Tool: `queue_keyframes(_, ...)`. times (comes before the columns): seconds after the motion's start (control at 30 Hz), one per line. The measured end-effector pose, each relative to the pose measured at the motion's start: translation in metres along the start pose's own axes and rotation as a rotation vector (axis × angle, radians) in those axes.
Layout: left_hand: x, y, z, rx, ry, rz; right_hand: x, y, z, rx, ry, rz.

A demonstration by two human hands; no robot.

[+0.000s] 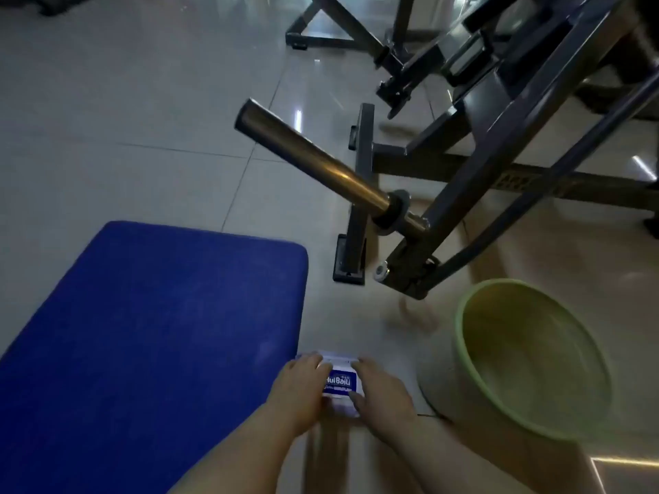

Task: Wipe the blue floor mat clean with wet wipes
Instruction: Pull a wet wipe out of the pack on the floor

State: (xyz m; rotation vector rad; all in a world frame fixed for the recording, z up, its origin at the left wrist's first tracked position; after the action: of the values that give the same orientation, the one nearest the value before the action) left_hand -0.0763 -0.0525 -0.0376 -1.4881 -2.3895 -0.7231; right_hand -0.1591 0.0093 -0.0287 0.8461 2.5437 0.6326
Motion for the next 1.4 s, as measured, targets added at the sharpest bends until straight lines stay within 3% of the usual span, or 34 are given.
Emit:
queue_keyframes(0.23, -0.032, -0.069, 0.083, -0.156, -0.174, 0.037, 0.025, -0.074, 0.073, 0.004, 0.051, -0.010)
queue_keyframes(0.37, -0.043, -0.084, 0.109, -0.156, -0.172, 0.008, 0.035, -0.091, 0.101, -0.029, 0.005, -0.022)
queue_keyframes(0.9, -0.050, -0.087, 0.104, -0.168, -0.015, 0.106, 0.038, -0.105, 0.105, 0.036, 0.020, -0.059)
queue_keyframes(1.2, -0.044, -0.077, 0.113, 0.023, -0.103, 0.054, 0.046, -0.093, 0.120, 0.155, -0.177, -0.002)
queue_keyframes(1.4, -0.041, -0.080, 0.112, -0.087, -0.115, 0.079, 0.058, -0.096, 0.125, 0.143, -0.245, 0.054)
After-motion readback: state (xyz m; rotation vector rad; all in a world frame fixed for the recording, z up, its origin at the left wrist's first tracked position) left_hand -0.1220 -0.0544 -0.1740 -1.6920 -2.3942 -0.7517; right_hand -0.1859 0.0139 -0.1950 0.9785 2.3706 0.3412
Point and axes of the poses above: each hand's wrist, its own y-axis away from the middle knuckle, its own z-axis out of the palm, x = y × z, the point moved 10 cm from there along -y, towards the middle knuckle, and after that the axes turned 13 degrees about z, right-handed, at the moved point
